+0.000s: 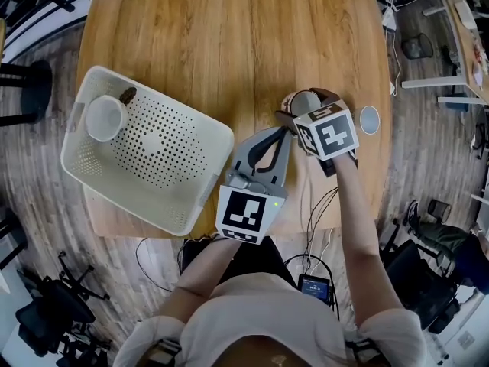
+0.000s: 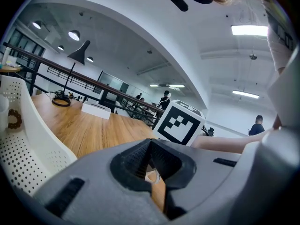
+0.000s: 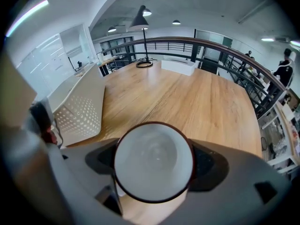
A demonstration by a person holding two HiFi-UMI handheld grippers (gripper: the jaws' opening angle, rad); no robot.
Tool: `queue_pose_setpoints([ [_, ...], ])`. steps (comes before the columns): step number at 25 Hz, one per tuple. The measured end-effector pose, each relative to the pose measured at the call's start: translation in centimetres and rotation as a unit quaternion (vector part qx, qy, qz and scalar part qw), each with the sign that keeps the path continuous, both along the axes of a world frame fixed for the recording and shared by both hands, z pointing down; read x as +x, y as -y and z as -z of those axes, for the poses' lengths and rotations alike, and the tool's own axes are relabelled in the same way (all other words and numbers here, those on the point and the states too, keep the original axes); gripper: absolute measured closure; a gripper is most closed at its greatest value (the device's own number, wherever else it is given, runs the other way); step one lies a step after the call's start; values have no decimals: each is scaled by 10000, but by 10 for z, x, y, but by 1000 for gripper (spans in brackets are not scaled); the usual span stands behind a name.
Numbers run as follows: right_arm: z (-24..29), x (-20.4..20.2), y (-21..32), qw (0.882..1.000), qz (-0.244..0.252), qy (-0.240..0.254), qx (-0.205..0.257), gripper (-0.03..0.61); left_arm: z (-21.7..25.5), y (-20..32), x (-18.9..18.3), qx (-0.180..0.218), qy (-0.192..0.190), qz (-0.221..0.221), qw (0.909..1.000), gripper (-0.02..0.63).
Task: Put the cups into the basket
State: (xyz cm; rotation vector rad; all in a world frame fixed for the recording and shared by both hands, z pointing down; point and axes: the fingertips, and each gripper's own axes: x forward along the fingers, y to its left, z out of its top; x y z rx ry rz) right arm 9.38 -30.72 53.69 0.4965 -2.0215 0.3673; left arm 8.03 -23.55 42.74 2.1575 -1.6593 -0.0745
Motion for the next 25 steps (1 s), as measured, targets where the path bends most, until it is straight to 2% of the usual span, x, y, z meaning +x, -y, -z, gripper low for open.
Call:
queue_pose_setpoints([
  [11,50,38,-36,9990,-314,232,222,150,35,-21,28,281,254,-345,9987,606],
  [17,62,64,-59,9979,-553,153,308,150,39,-41,44,246,244,-496,9982,606],
  [25,64,87,-104,9959,-847,80,312,150,44,-72,56,247,215,-928,9951,606],
])
